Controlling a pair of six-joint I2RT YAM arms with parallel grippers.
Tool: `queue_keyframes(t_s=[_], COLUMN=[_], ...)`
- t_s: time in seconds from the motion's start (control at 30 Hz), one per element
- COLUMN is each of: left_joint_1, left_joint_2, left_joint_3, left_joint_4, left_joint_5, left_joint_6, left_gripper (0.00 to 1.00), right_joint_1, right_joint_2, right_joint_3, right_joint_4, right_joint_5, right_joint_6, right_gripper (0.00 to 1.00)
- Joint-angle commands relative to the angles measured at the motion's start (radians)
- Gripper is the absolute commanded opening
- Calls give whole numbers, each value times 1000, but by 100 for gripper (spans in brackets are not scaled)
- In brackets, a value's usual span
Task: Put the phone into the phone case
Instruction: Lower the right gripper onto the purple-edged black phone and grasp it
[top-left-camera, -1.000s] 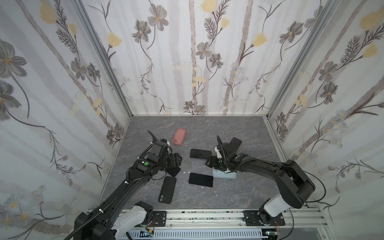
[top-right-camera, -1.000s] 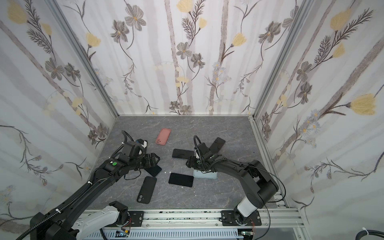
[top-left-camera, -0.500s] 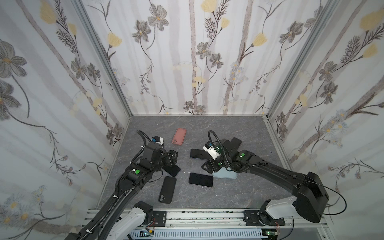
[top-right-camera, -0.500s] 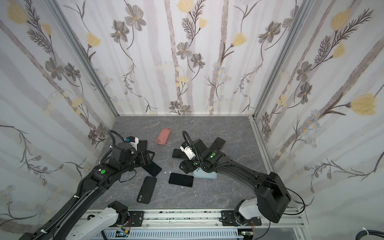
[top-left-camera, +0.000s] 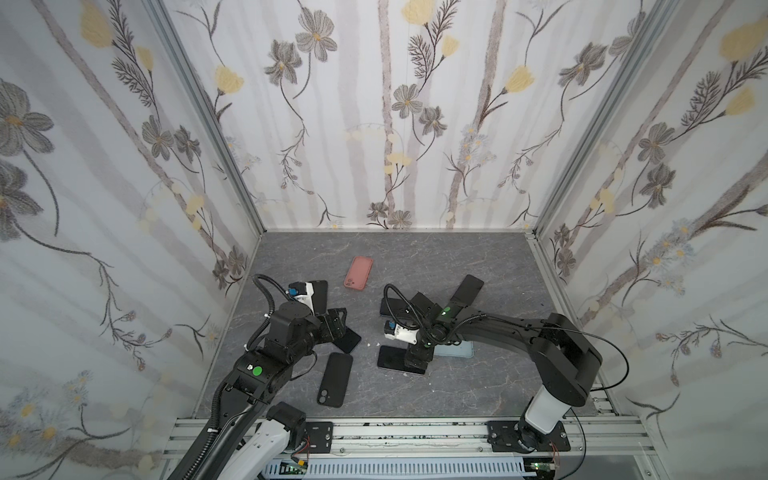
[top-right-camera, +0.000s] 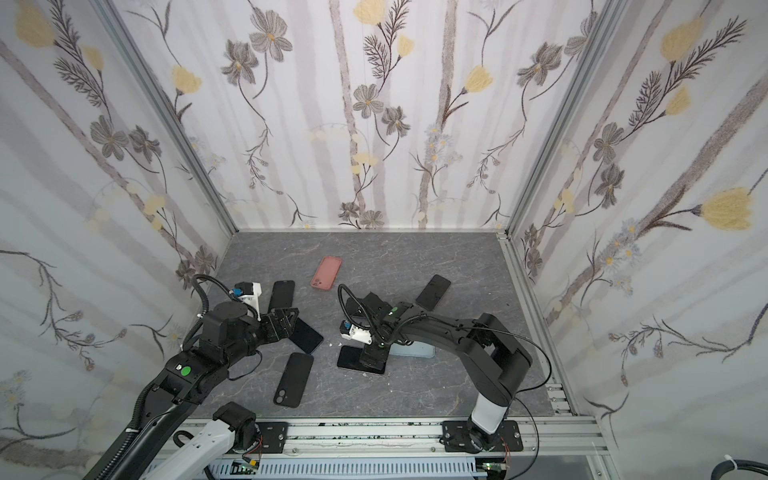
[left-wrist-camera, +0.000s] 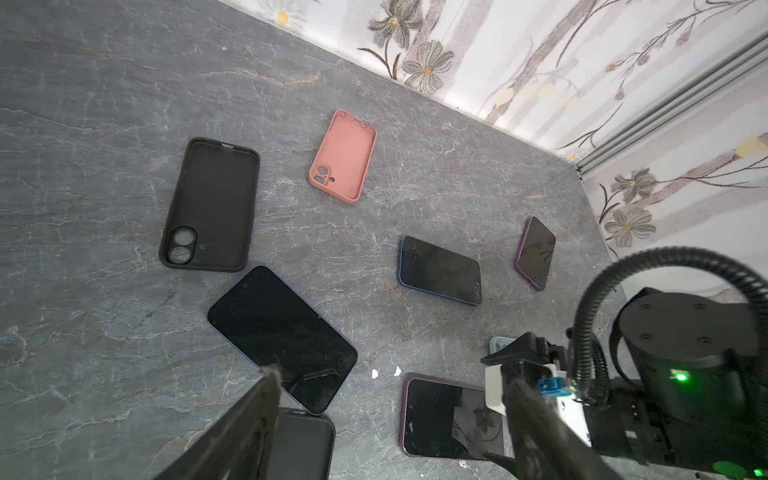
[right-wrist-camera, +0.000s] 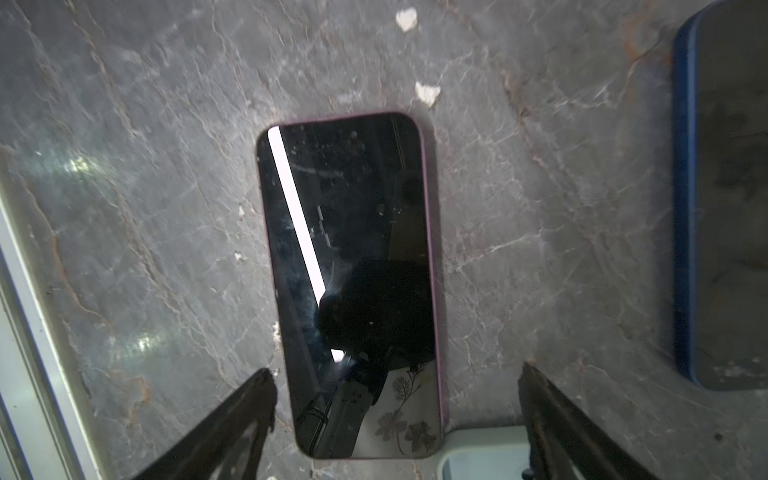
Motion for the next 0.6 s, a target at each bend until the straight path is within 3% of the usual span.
queue_keyframes(t_s=[0.0, 0.57], left_joint_1=[1, 2], left_joint_2=[-1, 4], left_joint_3=[-4, -11], left_joint_4=[-10, -34], left_joint_5=[-30, -42], left_joint_6=[-8, -14], left_gripper=[85, 86], right_joint_1=[14, 83], right_joint_2=[28, 100], right_joint_3=[7, -7], right_joint_4=[-4, 38], right_joint_5=[24, 87], right_joint_6=[-37, -26], right_gripper=[93, 93])
